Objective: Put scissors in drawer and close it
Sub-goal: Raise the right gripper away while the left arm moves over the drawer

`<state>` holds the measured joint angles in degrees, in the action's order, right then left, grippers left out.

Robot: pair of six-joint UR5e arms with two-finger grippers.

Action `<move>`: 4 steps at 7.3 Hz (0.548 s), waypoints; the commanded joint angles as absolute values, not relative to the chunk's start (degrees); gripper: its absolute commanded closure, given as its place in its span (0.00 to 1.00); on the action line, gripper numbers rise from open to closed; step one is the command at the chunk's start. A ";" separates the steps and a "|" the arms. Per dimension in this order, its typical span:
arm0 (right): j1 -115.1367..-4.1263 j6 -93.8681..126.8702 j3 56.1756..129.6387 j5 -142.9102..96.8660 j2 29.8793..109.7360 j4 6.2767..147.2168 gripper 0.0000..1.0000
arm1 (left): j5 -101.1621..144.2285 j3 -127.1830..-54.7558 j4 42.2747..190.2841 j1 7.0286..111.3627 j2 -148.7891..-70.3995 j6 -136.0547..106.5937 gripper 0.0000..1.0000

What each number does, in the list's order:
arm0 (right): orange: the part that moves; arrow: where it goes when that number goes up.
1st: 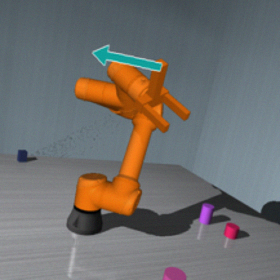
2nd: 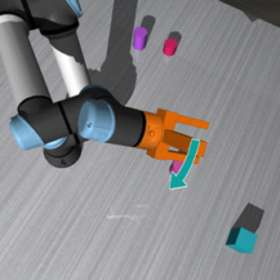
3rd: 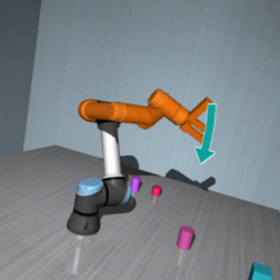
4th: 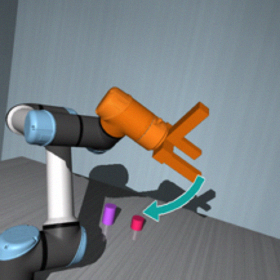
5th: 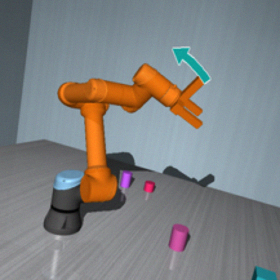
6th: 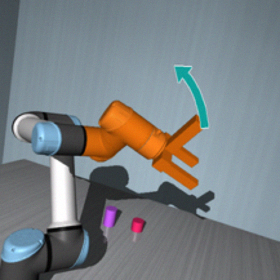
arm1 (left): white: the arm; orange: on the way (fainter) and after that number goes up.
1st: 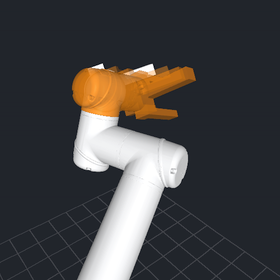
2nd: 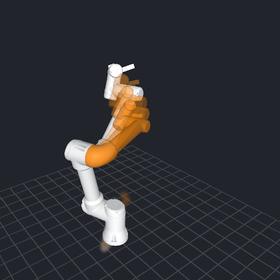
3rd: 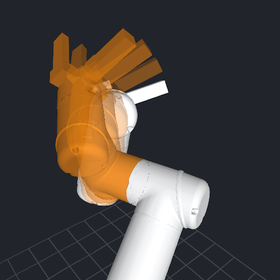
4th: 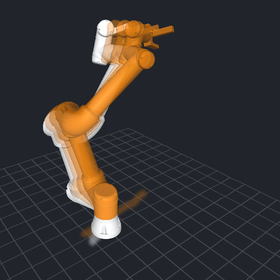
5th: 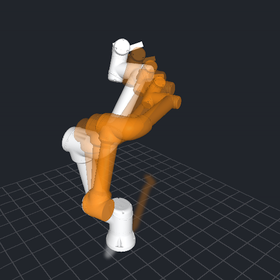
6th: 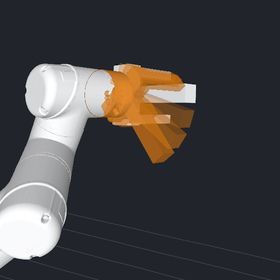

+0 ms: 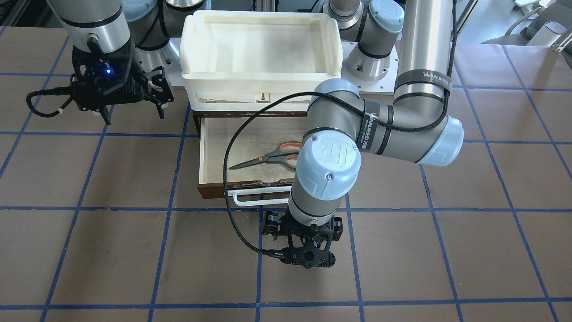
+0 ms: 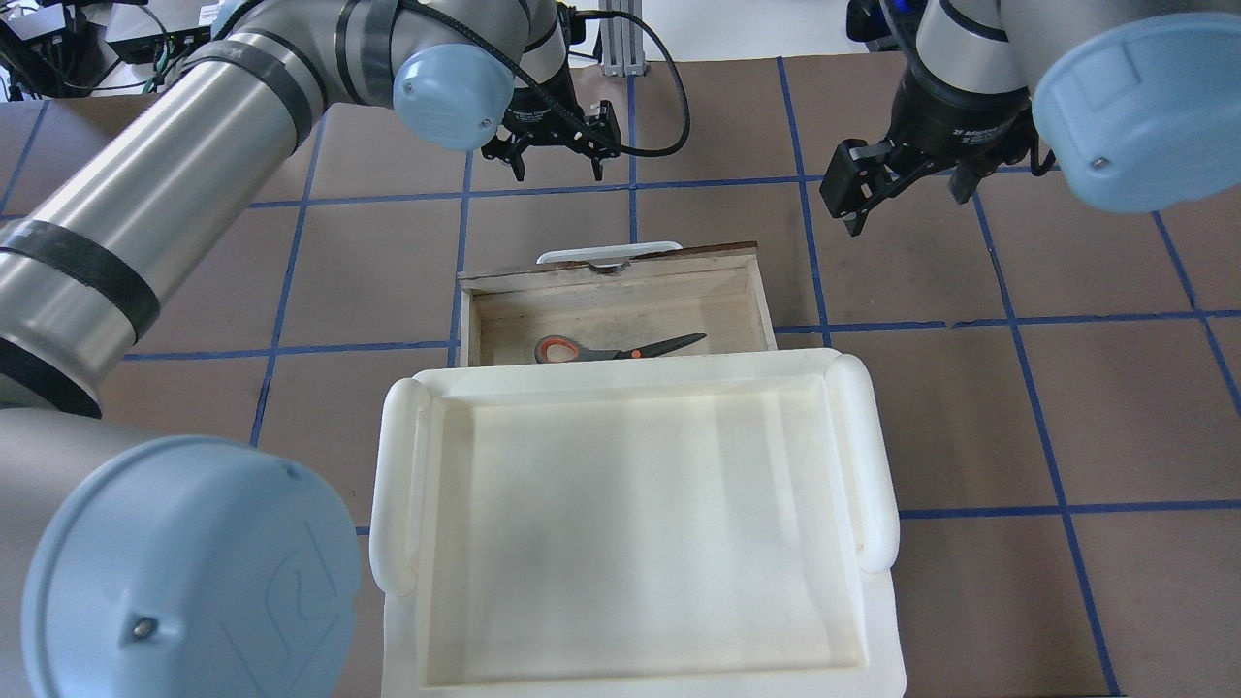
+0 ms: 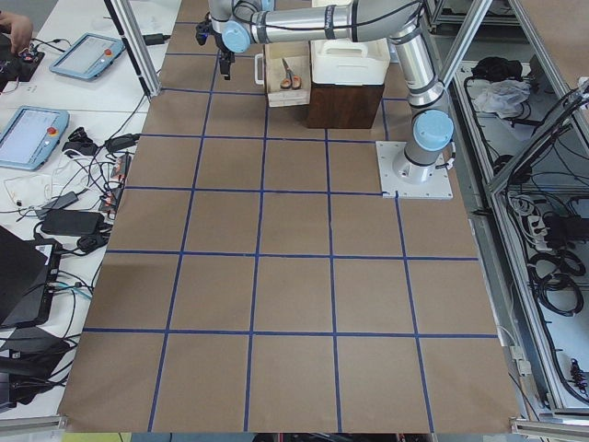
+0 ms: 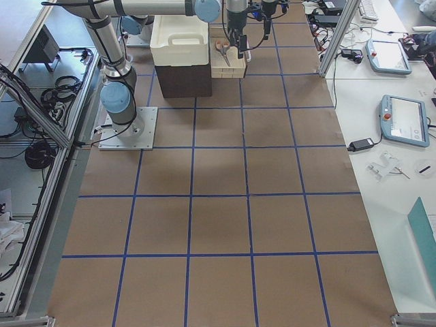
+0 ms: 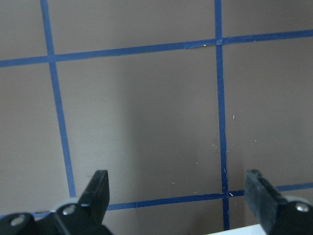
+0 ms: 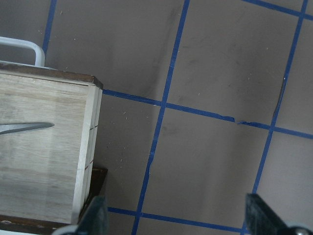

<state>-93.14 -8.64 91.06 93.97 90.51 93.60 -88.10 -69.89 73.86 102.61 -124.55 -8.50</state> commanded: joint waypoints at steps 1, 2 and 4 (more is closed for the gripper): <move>-93.16 -4.93 91.05 91.86 92.63 89.06 0.00 | -88.59 -70.04 76.28 102.22 -126.21 -8.61 0.00; -93.25 -1.79 91.14 89.84 92.81 88.95 0.00 | -89.64 -70.14 81.07 102.56 -125.95 -8.53 0.00; -93.34 -1.85 91.14 89.12 92.73 89.04 0.00 | -89.65 -70.14 84.80 103.79 -125.95 -8.53 0.00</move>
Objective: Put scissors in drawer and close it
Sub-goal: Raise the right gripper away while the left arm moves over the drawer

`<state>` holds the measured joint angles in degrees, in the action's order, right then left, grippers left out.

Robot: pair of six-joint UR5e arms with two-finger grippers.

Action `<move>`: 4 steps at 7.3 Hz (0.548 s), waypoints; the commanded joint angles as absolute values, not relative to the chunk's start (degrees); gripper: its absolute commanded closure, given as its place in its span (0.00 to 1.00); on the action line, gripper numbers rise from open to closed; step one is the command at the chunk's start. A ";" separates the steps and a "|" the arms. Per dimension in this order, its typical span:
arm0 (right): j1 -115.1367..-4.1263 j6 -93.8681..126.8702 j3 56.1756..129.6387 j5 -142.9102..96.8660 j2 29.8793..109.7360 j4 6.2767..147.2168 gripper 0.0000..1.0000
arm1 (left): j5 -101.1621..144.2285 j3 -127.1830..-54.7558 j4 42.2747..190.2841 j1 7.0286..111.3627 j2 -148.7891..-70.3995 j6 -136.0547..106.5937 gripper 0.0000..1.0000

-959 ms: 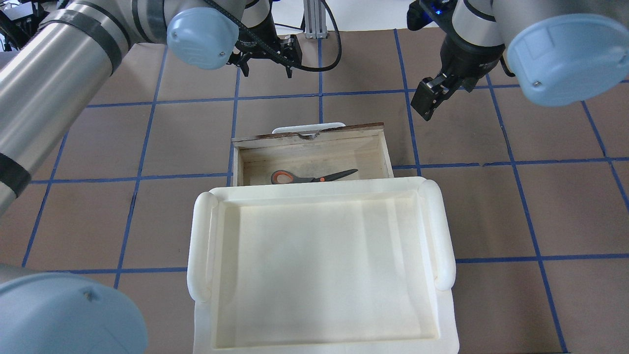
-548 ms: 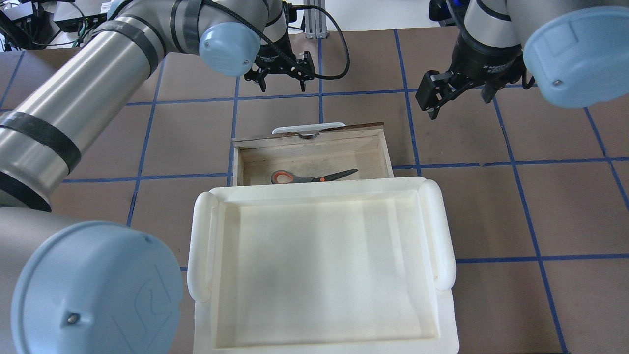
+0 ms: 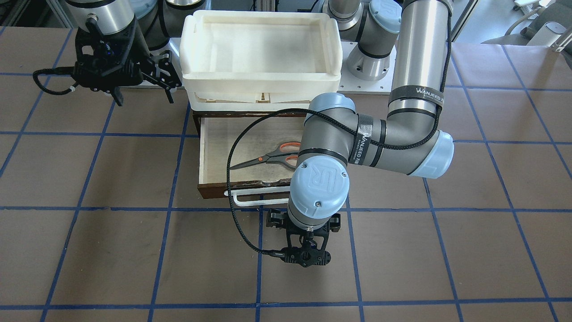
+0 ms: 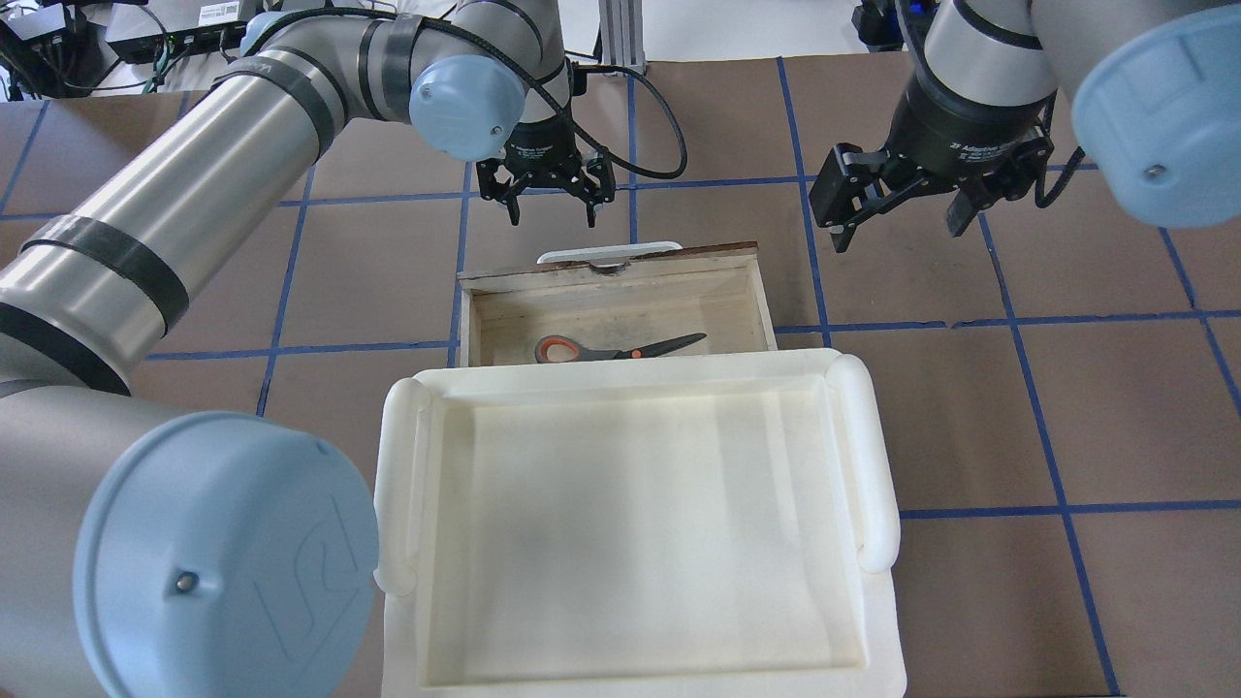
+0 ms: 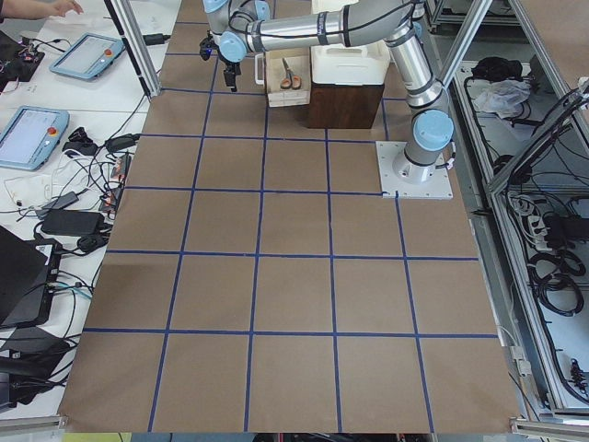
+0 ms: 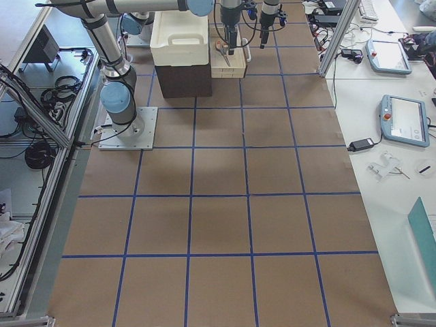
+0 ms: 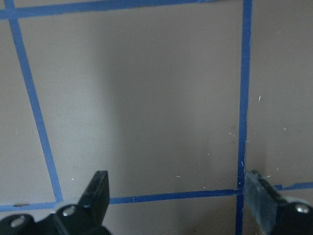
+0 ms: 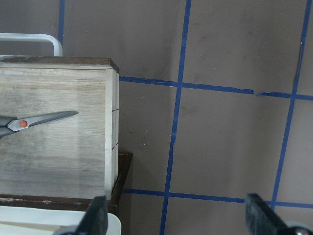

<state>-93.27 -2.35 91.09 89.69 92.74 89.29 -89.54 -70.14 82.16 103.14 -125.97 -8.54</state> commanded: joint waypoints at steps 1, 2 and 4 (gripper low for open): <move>-93.25 -1.76 91.06 89.03 92.90 89.47 0.00 | -89.04 -70.14 84.81 103.36 -125.86 -8.53 0.00; -93.25 -1.50 91.14 89.12 92.38 89.65 0.00 | -89.03 -70.14 85.34 103.19 -125.69 -8.53 0.00; -93.25 -1.93 91.14 89.30 92.72 89.65 0.00 | -88.95 -70.14 90.23 101.79 -124.20 -8.26 0.00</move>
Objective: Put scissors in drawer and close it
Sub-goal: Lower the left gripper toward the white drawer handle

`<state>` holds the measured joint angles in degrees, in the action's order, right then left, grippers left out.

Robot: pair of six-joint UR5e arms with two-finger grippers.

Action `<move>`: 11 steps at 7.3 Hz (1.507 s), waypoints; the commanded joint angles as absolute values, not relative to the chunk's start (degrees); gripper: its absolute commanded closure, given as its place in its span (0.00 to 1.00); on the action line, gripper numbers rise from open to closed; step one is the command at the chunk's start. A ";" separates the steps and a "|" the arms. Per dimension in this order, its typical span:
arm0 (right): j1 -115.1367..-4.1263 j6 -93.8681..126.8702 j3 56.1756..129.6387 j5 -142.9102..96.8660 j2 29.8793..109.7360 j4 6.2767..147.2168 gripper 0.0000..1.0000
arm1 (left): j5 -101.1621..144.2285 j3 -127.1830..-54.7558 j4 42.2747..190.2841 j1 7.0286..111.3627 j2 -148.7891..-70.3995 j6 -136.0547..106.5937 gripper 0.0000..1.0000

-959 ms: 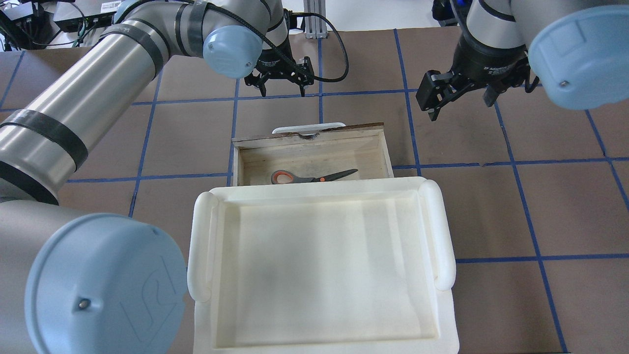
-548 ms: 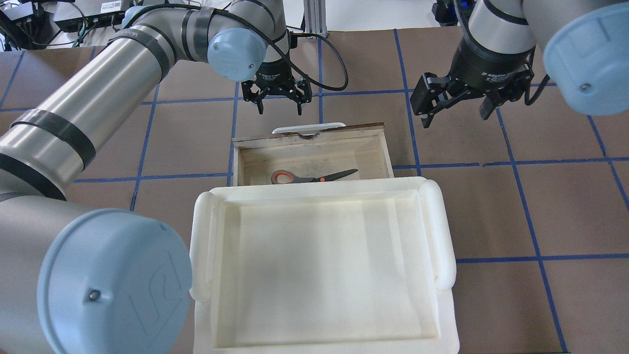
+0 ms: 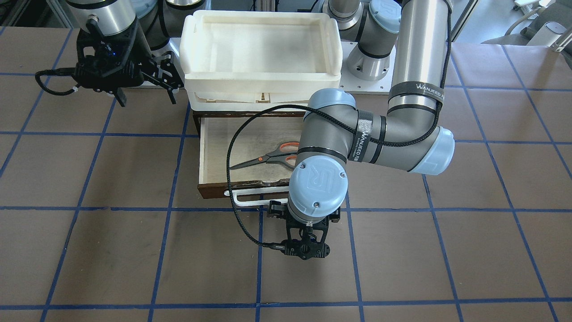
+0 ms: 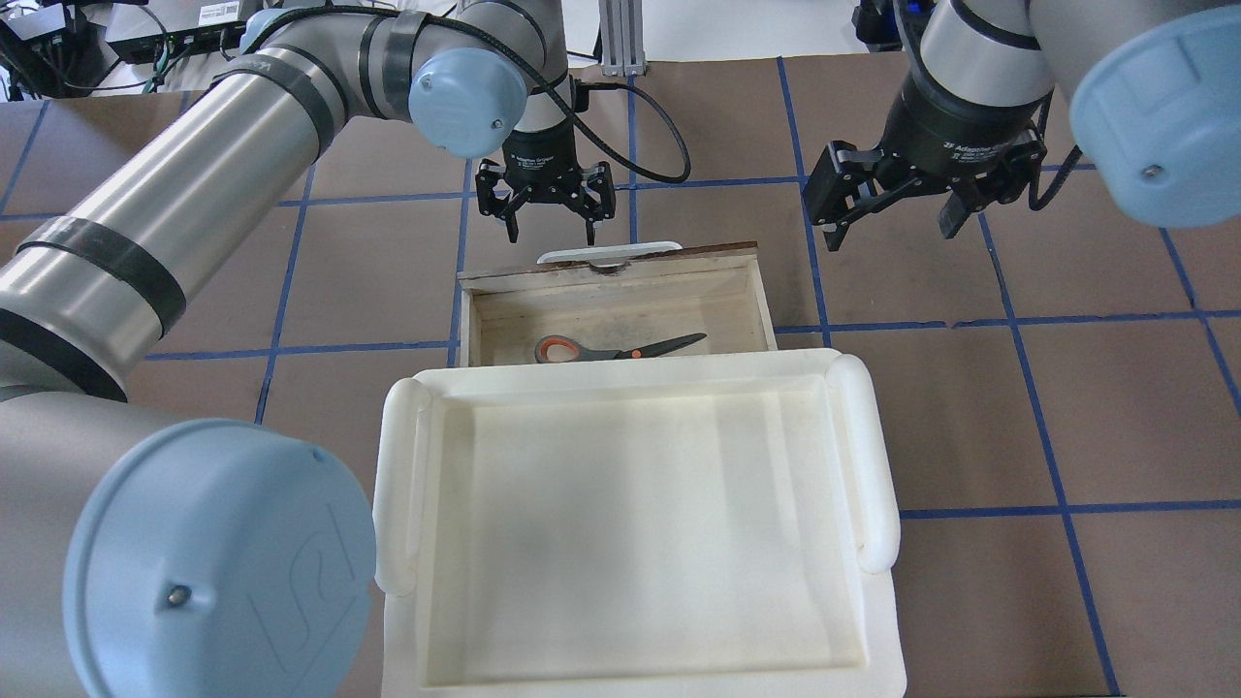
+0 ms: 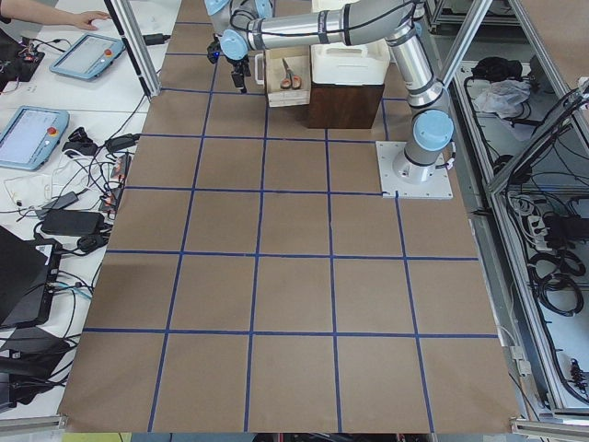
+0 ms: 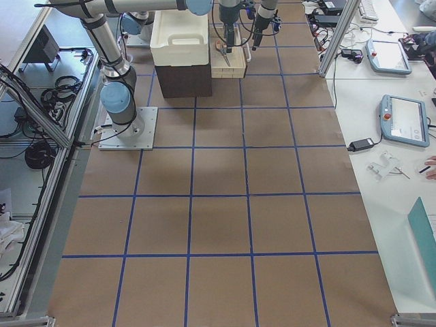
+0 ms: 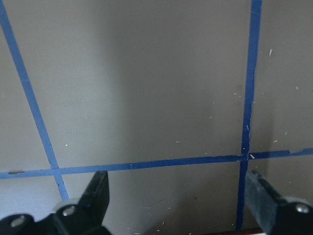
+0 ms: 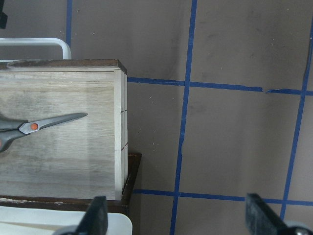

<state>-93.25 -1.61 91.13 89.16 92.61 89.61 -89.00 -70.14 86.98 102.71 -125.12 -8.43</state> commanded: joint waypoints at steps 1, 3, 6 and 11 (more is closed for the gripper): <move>-93.34 -1.59 91.14 89.12 92.29 89.65 0.00 | -88.60 -70.22 90.26 102.04 -124.97 -8.26 0.00; -93.34 -1.93 91.14 89.30 92.64 89.21 0.00 | -88.25 -70.22 90.26 102.13 -124.98 -8.26 0.00; -93.34 -1.93 91.14 89.12 92.29 89.65 0.00 | -87.27 -70.40 93.58 101.95 -123.84 -8.35 0.00; -93.25 -2.02 91.14 89.56 92.46 89.56 0.00 | -87.19 -72.58 98.61 101.69 -122.09 -8.52 0.00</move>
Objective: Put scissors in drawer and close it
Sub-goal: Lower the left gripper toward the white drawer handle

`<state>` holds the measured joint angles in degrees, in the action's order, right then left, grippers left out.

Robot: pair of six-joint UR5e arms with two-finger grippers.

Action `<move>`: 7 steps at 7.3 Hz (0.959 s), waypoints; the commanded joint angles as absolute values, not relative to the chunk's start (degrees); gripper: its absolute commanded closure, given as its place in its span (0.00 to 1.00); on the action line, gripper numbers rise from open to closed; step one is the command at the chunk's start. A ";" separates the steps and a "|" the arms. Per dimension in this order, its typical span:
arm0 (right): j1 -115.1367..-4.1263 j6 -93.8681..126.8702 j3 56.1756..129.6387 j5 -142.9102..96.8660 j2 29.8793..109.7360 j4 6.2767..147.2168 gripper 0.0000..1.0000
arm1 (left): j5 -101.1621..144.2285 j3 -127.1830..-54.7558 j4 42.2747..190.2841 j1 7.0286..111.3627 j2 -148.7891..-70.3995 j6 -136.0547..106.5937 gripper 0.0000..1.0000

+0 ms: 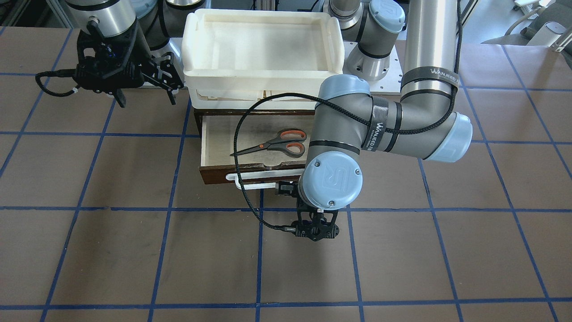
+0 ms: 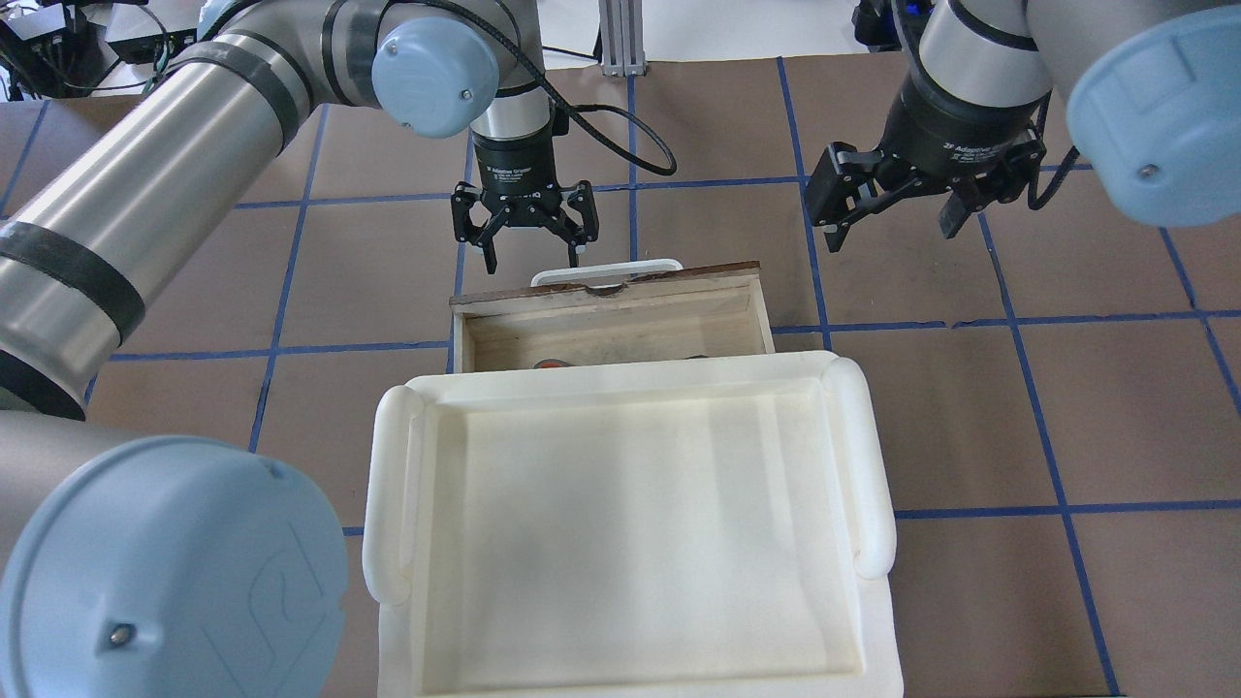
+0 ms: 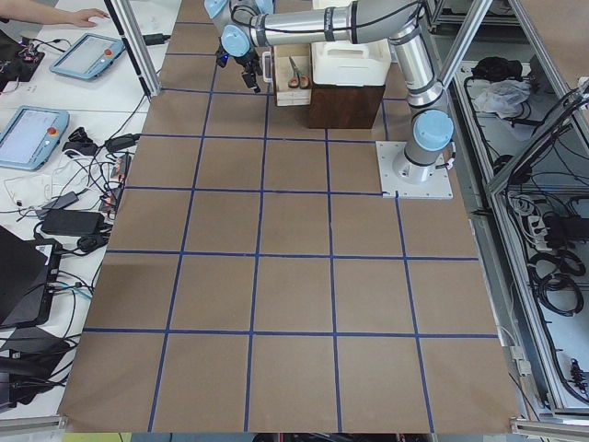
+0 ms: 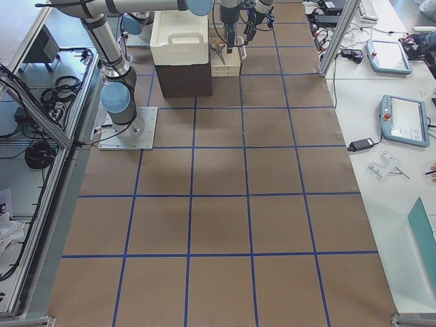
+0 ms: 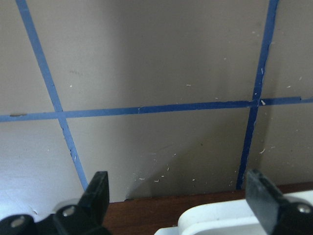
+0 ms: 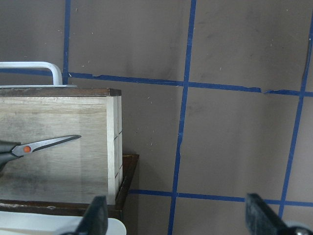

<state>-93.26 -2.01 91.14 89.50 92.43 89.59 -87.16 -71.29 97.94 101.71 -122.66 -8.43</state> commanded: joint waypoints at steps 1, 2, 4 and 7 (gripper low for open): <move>-93.25 -2.02 91.14 89.65 92.55 89.56 0.00 | -87.10 -73.47 98.35 101.69 -121.65 -8.61 0.00; -93.25 -2.02 91.14 89.56 92.55 89.56 0.00 | -87.10 -73.39 98.00 101.52 -121.64 -8.61 0.00; -93.25 -2.02 91.14 89.65 92.55 89.56 0.00 | -87.45 -73.65 97.91 101.51 -121.73 -8.61 0.00; -93.16 -2.02 91.14 89.74 92.64 89.56 0.00 | -87.72 -75.49 98.44 102.04 -121.56 -8.61 0.00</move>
